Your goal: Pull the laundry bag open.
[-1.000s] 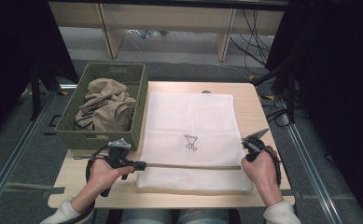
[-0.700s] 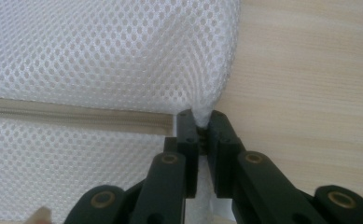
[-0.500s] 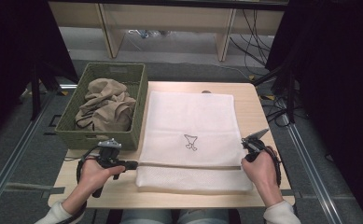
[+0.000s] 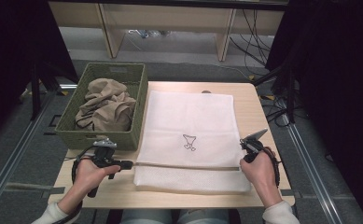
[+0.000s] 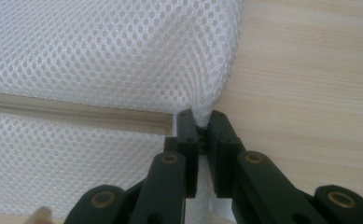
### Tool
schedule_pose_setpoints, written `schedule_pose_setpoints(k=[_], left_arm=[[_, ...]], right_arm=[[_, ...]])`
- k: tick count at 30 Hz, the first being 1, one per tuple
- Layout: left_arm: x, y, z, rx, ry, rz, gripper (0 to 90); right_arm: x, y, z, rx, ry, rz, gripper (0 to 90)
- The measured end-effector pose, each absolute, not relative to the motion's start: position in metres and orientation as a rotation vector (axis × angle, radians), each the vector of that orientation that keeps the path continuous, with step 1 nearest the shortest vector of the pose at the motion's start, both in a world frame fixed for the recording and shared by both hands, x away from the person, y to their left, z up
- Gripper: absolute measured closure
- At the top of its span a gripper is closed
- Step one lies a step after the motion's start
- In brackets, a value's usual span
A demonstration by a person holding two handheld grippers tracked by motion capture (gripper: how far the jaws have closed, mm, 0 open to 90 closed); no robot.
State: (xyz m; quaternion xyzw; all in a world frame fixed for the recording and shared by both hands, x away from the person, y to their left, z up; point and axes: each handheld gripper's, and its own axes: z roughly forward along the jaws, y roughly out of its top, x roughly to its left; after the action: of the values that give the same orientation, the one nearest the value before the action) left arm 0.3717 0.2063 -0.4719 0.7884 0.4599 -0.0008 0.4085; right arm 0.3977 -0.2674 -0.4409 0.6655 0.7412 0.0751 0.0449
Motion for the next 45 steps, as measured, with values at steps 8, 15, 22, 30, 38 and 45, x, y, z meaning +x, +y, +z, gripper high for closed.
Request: schedule_pose_setpoints(k=[8, 15, 22, 30, 38, 45], left_arm=[[0.371, 0.207, -0.472, 2.007, 1.16, -0.01, 86.9], [0.369, 0.2, -0.468, 2.095, 1.133, 0.061, 86.9], [0.368, 0.193, -0.471, 2.133, 1.118, 0.102, 86.8], [0.367, 0.178, -0.469, 2.298, 1.048, 0.198, 86.5], [0.365, 0.153, -0.467, 2.348, 0.945, 0.235, 85.0], [0.373, 0.14, -0.475, 2.289, 0.86, 0.091, 81.0]], right_arm=[[0.399, -0.269, -0.444, 2.046, 2.25, 0.239, 84.9], [0.398, -0.262, -0.446, 2.075, 2.247, 0.178, 80.4], [0.395, -0.269, -0.427, 1.863, 2.235, 0.355, 62.8], [0.394, -0.267, -0.429, 1.804, 2.272, 0.389, 60.7], [0.394, -0.262, -0.428, 1.837, 2.238, 0.407, 61.3], [0.395, -0.258, -0.433, 1.771, 2.3, 0.432, 61.4]])
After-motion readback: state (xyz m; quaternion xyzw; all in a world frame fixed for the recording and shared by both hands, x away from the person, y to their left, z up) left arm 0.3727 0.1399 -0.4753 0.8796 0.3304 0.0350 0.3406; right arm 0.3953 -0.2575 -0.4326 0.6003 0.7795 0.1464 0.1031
